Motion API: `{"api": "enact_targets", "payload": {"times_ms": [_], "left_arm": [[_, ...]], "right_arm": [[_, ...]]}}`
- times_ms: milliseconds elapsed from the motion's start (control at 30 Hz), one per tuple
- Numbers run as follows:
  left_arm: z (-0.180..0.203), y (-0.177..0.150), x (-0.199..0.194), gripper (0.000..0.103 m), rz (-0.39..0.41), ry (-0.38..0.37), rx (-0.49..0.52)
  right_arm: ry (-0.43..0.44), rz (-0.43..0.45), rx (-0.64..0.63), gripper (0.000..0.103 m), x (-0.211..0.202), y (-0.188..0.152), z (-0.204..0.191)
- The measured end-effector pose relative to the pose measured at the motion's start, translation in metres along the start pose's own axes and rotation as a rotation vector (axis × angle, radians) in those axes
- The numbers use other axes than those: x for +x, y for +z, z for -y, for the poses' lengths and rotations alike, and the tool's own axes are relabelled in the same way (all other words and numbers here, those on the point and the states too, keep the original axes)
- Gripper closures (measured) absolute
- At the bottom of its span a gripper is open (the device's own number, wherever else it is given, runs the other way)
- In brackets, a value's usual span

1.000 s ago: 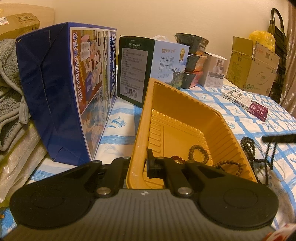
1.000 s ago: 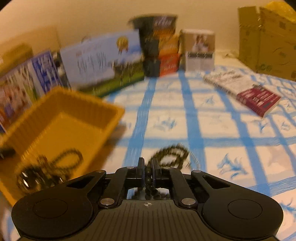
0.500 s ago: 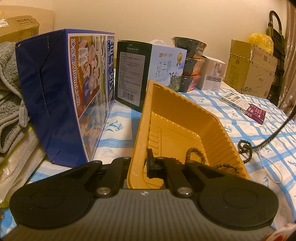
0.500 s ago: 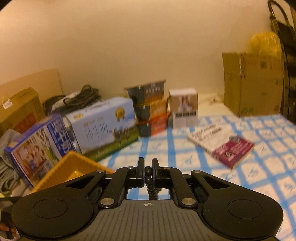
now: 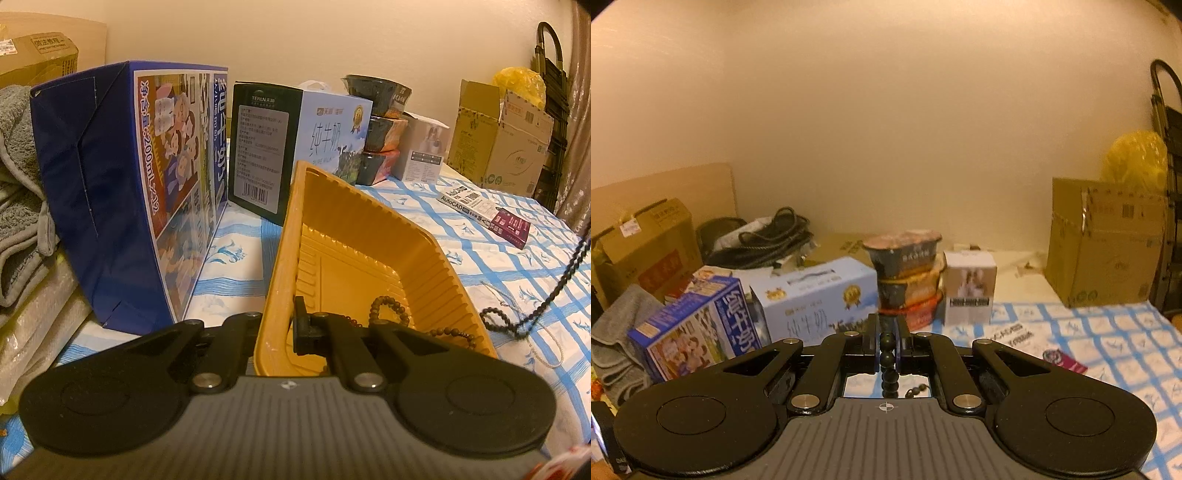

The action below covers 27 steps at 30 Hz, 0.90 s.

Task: Organize jewelry
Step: 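Carry the dark green strand over the orange tray and open the right tool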

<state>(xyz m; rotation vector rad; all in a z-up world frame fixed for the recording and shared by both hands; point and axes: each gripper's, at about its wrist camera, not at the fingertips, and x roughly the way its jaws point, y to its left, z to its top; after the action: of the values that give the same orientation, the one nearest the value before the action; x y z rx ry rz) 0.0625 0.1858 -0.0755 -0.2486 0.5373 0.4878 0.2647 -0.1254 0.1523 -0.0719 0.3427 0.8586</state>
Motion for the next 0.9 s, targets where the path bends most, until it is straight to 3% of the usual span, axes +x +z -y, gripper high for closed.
{"api": "enact_targets", "payload": {"times_ms": [433, 900], "left_arm": [[-0.002, 0.001, 0.001, 0.098, -0.001, 0.001, -0.011], [-0.002, 0.001, 0.001, 0.098, 0.001, -0.001, -0.013]], "right_arm": [[0.065, 0.041, -0.051, 0.096, -0.029, 0.045, -0.027], [0.151, 0.085, -0.129, 0.096, -0.027, 0.090, -0.067]]}}
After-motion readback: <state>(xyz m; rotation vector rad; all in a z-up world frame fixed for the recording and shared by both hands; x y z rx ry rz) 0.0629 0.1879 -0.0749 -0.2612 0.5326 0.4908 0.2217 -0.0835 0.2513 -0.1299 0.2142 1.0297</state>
